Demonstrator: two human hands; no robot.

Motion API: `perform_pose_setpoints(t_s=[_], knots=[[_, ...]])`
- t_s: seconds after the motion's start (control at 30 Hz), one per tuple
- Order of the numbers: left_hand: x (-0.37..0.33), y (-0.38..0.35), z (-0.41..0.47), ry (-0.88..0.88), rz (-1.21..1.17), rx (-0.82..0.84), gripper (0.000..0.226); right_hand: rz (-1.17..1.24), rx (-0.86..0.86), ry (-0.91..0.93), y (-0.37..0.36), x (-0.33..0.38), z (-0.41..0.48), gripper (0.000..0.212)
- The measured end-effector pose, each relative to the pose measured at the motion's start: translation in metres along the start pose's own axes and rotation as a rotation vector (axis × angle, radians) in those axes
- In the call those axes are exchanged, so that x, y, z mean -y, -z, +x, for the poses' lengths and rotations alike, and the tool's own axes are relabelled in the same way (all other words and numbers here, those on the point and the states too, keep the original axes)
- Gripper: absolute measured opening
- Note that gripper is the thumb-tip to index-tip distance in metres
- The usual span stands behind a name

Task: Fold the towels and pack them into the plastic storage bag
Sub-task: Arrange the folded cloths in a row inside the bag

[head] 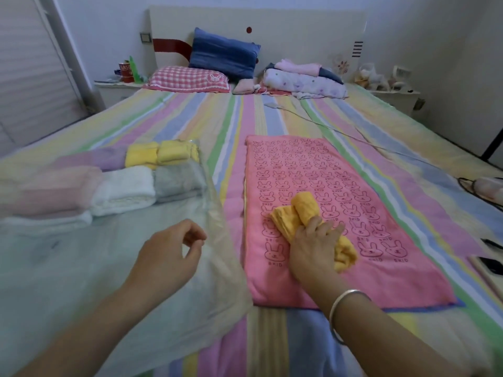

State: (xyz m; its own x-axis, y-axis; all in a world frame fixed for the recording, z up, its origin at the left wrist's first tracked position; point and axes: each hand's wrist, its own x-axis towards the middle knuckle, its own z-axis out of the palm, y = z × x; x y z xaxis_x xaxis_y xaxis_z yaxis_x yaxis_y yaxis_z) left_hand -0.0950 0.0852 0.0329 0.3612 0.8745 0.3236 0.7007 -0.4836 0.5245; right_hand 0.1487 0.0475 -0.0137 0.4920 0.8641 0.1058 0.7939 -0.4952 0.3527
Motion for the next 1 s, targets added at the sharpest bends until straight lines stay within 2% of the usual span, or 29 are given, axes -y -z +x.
perform_pose_setpoints(t_s=[0.1,0.2,0.23,0.37,0.47,0.53,0.57,0.63,0.73,0.8,0.83,0.93,1.0], knots=[[0.021,0.011,-0.019,0.022,0.055,0.092,0.016,0.074,-0.016,-0.009,0.000,0.001,0.003,0.033],[0.033,0.017,-0.041,-0.040,0.021,0.176,0.012,0.250,-0.160,0.004,0.003,-0.014,-0.002,0.022],[0.038,0.019,-0.048,-0.056,0.003,0.196,0.009,0.372,-0.207,-0.001,0.008,-0.019,-0.005,0.022],[0.057,0.027,-0.076,-0.196,0.086,0.296,0.055,1.083,-0.301,0.000,0.065,-0.014,-0.031,0.018],[0.077,0.031,-0.093,-0.315,0.279,0.315,0.072,1.658,-0.185,0.060,0.119,0.005,-0.066,0.005],[0.091,0.038,-0.099,-0.305,0.334,0.324,0.076,1.879,0.021,0.162,0.139,0.019,-0.094,0.008],[0.095,0.043,-0.101,-0.311,0.344,0.305,0.077,1.916,0.126,0.235,0.144,0.027,-0.108,0.012],[0.095,0.055,-0.107,-0.316,0.357,0.248,0.074,1.829,0.221,0.452,0.140,0.047,-0.131,0.011],[0.104,0.071,-0.119,-0.344,0.408,0.130,0.046,1.557,0.127,0.855,0.121,0.073,-0.155,0.008],[0.111,0.086,-0.123,-0.154,0.371,0.117,0.039,1.336,0.074,1.067,0.104,0.083,-0.163,0.011],[0.115,0.093,-0.124,-0.063,0.335,0.139,0.038,1.218,0.053,1.131,0.099,0.086,-0.166,0.019],[0.111,0.108,-0.119,0.043,0.288,0.115,0.004,0.975,-0.028,1.136,0.086,0.094,-0.165,0.040],[0.103,0.113,-0.115,0.067,0.173,-0.022,0.011,0.864,-0.037,1.083,0.082,0.100,-0.160,0.043]])
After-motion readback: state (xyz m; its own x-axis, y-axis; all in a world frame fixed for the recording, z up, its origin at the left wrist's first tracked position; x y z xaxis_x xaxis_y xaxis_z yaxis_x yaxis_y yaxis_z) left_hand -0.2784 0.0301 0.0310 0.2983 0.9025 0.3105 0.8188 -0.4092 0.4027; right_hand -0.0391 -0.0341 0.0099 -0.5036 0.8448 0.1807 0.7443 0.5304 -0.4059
